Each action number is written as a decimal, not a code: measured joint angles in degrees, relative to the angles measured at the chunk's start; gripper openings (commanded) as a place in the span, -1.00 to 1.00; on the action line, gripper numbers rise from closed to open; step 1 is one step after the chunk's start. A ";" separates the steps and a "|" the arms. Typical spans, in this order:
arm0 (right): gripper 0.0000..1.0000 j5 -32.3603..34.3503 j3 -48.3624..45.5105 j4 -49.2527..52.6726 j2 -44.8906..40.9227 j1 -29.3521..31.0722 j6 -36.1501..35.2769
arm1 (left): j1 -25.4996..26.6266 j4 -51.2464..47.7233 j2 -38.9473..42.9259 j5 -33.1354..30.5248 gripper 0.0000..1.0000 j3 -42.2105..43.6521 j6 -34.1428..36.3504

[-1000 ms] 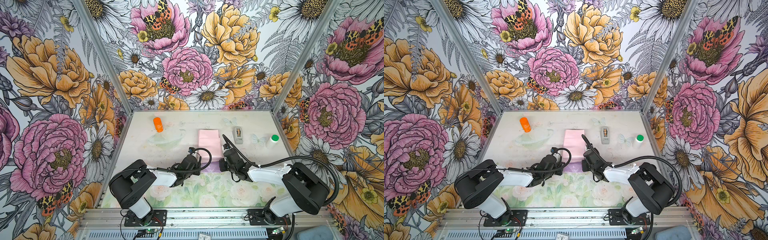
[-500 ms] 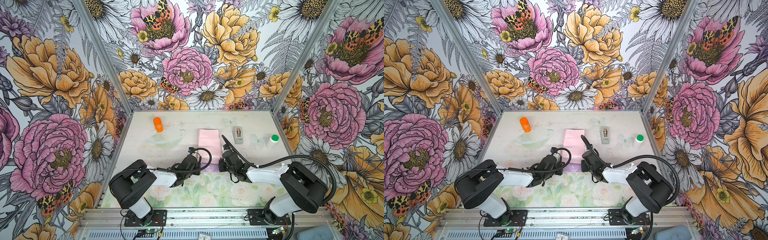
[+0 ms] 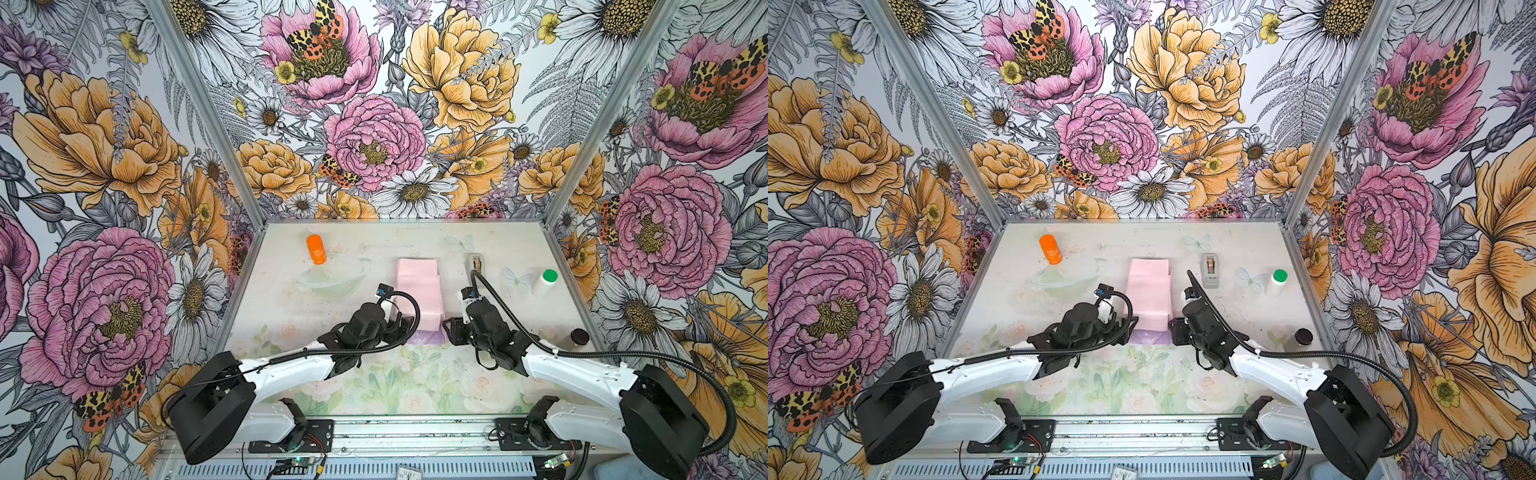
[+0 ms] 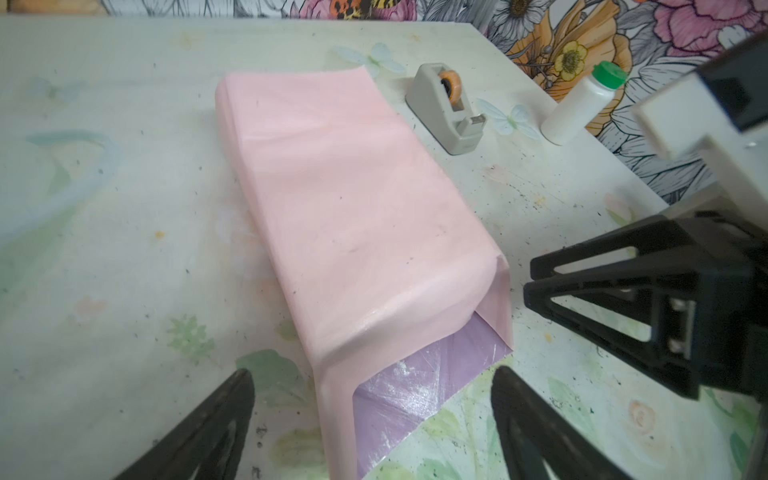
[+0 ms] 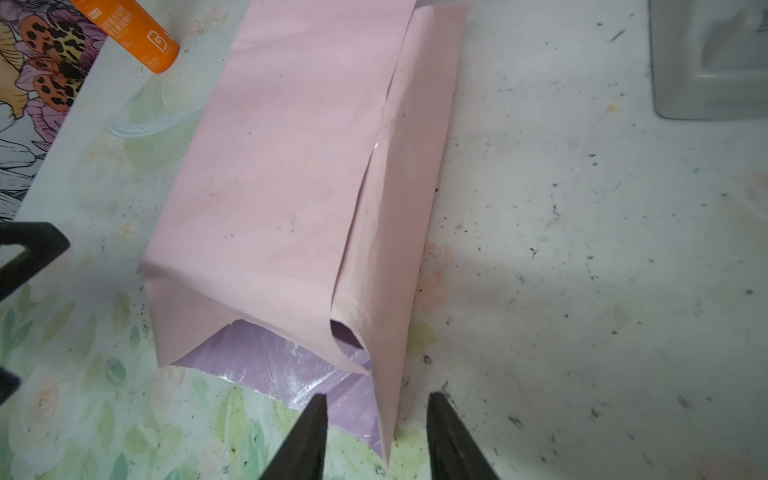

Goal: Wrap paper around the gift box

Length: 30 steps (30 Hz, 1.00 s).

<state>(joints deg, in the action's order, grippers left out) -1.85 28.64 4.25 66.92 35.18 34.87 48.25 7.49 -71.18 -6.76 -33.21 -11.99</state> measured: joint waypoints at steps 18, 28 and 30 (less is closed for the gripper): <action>-0.16 -14.88 -0.63 0.46 -1.77 -13.46 3.21 | -4.15 -24.04 -15.02 15.85 0.85 -24.37 49.81; -0.16 -17.07 -1.18 -1.95 1.11 -13.79 4.74 | -4.17 -24.81 -24.79 15.17 0.77 -31.85 57.18; -0.16 -17.31 -1.18 -2.58 1.84 -13.79 4.81 | -4.17 -24.81 -25.77 15.15 0.74 -31.85 57.72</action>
<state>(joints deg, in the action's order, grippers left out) -19.16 27.46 1.67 68.75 21.39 39.68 44.07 -17.32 -96.95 8.38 -65.06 45.74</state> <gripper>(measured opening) 0.420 0.884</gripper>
